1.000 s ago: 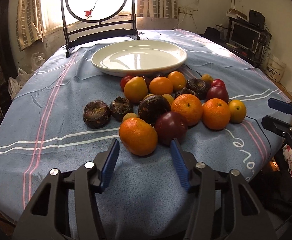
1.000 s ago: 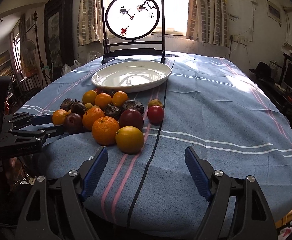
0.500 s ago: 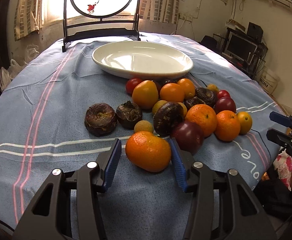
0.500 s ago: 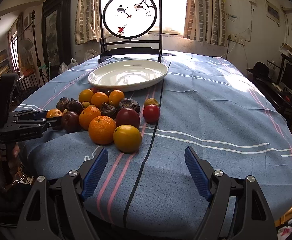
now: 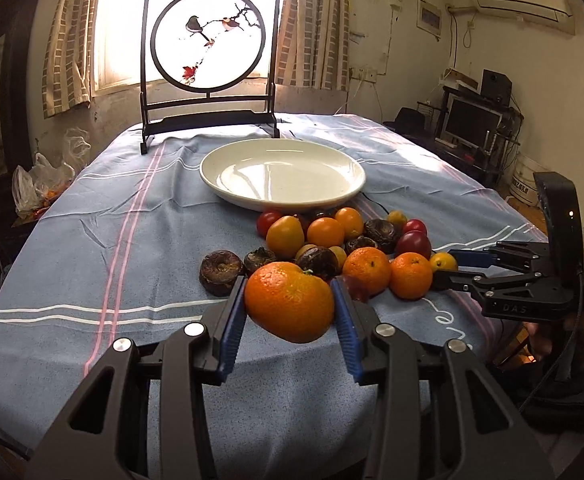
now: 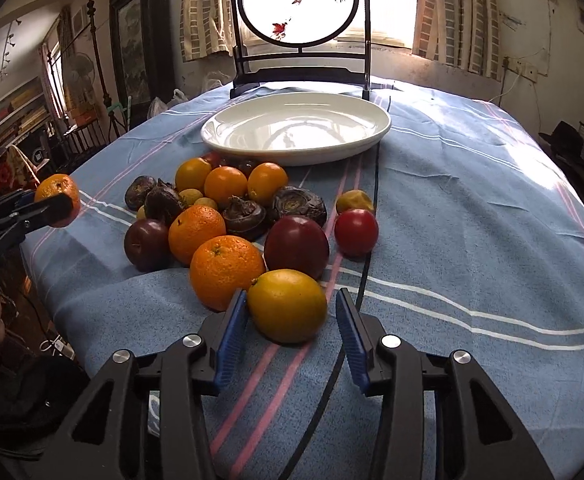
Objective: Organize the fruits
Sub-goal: 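Grasp a mandarin with the left tool while the right tool grasps a yellow lemon, then carry both fruits over the white plate and open both tools to release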
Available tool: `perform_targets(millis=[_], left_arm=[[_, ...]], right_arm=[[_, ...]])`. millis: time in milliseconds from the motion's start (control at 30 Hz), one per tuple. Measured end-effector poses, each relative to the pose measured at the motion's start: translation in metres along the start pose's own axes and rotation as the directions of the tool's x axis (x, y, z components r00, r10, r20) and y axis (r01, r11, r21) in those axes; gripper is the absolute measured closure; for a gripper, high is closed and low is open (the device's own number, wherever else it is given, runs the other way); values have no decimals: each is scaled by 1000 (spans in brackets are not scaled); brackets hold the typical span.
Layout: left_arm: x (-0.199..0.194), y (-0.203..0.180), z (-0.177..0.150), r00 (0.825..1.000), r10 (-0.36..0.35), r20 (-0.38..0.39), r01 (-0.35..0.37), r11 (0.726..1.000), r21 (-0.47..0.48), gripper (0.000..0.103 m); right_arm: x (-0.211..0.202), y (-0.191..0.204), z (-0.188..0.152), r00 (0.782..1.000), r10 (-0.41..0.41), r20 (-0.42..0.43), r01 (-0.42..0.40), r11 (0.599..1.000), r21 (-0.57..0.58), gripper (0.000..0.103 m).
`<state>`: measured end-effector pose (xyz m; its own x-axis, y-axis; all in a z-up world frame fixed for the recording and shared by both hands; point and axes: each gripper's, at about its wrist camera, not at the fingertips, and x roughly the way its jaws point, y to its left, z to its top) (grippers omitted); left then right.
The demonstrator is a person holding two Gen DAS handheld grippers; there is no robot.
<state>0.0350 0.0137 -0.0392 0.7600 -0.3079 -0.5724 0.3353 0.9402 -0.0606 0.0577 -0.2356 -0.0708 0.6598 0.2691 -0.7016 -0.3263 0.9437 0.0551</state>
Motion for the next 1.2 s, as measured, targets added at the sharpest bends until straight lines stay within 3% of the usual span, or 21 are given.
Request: perform_targets(millis=[100, 200, 233, 267, 433, 633, 900, 1033, 1133, 1200], left_arm=[[4, 0, -2, 1000, -6, -8, 6, 1000, -6, 62], [6, 1, -2, 1000, -10, -10, 10, 1000, -14, 62], [7, 1, -2, 1000, -10, -8, 10, 1000, -18, 62], [7, 2, -1, 1000, -11, -6, 11, 1000, -21, 62], [8, 4, 6, 1000, -11, -3, 11, 1000, -23, 62], [24, 8, 38, 999, -38, -19, 37, 999, -27, 62], [111, 16, 116, 992, -68, -108, 65, 997, -34, 62], [167, 23, 135, 976, -76, -206, 64, 996, -66, 62], [201, 31, 140, 953, -86, -289, 59, 993, -102, 62], [208, 35, 144, 949, -88, -302, 53, 991, -124, 59]], right_arm=[[2, -6, 1, 999, 33, -20, -32, 999, 32, 56], [9, -18, -3, 991, 120, -66, -112, 988, 111, 56], [8, -21, -5, 989, 139, -52, -132, 983, 128, 56], [7, -23, -6, 986, 162, -37, -155, 979, 135, 63], [-11, -22, -1, 985, 169, 24, -171, 977, 131, 63], [-26, -36, 48, 974, 205, 97, -216, 967, 133, 63], [48, -59, 141, 979, 202, 39, -206, 961, 186, 63], [100, -64, 159, 983, 179, -45, -166, 963, 213, 63], [118, -63, 167, 989, 143, -43, -131, 971, 201, 60], [115, -62, 170, 992, 125, -7, -122, 973, 194, 49]])
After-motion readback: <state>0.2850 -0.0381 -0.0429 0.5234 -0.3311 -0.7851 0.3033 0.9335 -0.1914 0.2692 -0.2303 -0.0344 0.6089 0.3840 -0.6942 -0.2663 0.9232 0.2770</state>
